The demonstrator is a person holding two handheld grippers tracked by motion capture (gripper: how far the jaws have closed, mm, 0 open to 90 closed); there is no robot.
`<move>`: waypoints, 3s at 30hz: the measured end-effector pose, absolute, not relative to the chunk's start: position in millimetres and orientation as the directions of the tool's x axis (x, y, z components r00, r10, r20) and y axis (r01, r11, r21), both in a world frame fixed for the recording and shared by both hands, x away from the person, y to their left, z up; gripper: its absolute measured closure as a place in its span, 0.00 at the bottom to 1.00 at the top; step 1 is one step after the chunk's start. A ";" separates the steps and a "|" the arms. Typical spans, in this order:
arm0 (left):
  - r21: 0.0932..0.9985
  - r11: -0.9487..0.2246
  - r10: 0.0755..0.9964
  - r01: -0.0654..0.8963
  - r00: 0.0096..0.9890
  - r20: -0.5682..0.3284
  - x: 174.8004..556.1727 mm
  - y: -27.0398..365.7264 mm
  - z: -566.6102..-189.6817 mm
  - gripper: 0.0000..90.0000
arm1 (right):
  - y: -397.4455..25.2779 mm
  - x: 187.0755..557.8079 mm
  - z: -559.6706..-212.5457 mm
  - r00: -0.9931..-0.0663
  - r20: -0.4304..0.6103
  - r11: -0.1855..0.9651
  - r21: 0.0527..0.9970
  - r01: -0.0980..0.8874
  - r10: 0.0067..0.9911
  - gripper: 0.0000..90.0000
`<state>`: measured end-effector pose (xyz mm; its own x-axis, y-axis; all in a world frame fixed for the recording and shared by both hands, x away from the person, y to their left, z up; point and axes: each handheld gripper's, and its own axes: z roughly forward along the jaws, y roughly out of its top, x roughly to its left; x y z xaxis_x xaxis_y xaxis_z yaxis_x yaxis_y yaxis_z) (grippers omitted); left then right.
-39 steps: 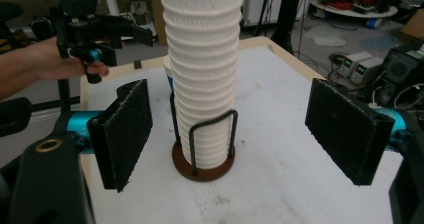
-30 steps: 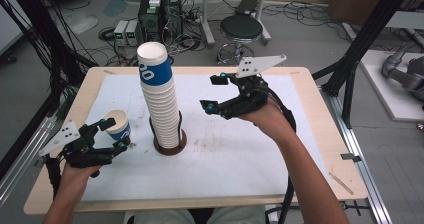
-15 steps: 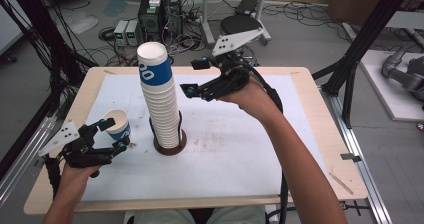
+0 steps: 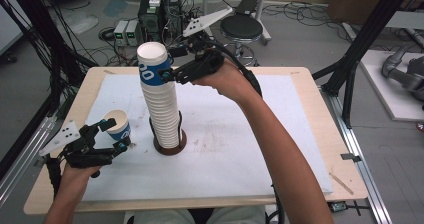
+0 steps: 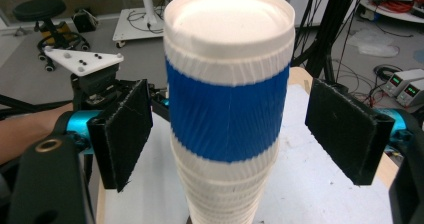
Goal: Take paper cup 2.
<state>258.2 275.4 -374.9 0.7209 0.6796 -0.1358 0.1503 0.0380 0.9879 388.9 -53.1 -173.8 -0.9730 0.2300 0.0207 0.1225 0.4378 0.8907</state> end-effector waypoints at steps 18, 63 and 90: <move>0.988 0.030 0.676 0.153 0.725 -0.133 258.3 275.1 -375.6 0.16 | -35.2 396.7 -168.0 -0.979 0.037 0.415 0.902 0.119 0.200 0.31; 0.988 0.023 0.635 0.153 0.761 -0.133 257.9 265.3 -375.4 0.16 | -132.5 372.2 -113.8 -0.944 0.031 0.105 0.992 0.069 0.330 0.34; 0.992 0.001 0.494 0.129 0.862 -0.113 252.4 230.8 -377.6 0.16 | -219.7 349.6 -234.7 -0.889 0.015 0.287 0.944 0.164 0.459 0.35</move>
<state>252.4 230.8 -377.6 0.8622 0.4939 -0.1128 0.1292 0.0009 0.9916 349.6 -219.7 -234.7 -0.8886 0.4585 0.0146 0.1637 0.2871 0.9438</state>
